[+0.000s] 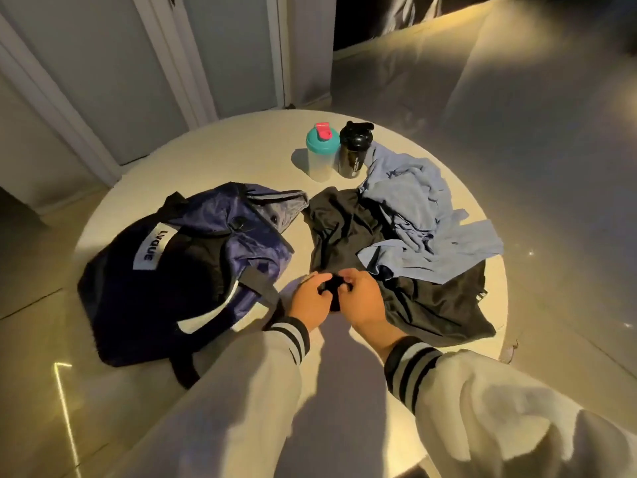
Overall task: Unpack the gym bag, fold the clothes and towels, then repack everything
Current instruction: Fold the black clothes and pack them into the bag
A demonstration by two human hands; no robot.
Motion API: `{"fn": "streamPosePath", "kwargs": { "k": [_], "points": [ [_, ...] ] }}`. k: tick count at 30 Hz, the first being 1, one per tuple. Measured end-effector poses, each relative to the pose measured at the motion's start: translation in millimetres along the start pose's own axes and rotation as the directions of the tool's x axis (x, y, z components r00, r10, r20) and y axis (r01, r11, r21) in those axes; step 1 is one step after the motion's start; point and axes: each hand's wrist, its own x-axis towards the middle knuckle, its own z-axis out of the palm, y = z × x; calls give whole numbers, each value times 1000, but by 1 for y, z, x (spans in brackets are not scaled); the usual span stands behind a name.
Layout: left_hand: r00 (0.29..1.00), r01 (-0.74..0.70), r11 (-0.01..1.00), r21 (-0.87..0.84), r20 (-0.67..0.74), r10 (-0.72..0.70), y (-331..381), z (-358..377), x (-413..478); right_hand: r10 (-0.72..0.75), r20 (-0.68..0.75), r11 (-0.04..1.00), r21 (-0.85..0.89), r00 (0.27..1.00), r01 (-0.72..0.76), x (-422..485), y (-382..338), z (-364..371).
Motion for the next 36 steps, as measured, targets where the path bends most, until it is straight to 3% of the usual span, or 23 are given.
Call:
{"fn": "streamPosePath", "kwargs": {
  "k": [4, 6, 8, 11, 15, 17, 22, 29, 34, 36],
  "points": [
    [998, -62, 998, 32, 11, 62, -4, 37, 28, -30, -130, 985, -170, 991, 8, 23, 44, -2],
    [994, -100, 986, 131, -27, 104, -15, 54, 45, -57, -156, 991, -132, 986, 36, 37, 62, 4],
    [975, -122, 969, 215, -157, 158, -31, 67, 55, -106, -169, 994, -29, 980, 103, 46, 80, 17],
    [882, -251, 950, 188, -360, 304, -52, 82, 55, -154, -237, 984, 52, 959, 171, 49, 101, 36],
    [810, -344, 906, 247, -410, 420, -65, 87, 61, -201, -316, 966, 95, 927, 242, 51, 109, 47],
    [832, -318, 905, 283, -373, 410, -69, 90, 64, -231, -336, 957, 91, 913, 275, 51, 111, 48],
    [833, -351, 930, 111, -417, 365, -77, 89, 53, -332, -319, 898, 183, 888, 401, 40, 123, 51],
    [797, -421, 897, -132, -527, 297, -97, 83, -30, -541, -326, 830, -59, 775, 554, -16, 135, 47],
    [834, -454, 864, -219, -445, 326, -117, 89, -84, -432, -283, 852, 182, 856, 490, -59, 144, 56],
    [832, -481, 842, -243, -428, 352, -125, 93, -96, -422, -248, 857, 205, 872, 473, -66, 143, 59]
  ]
}}
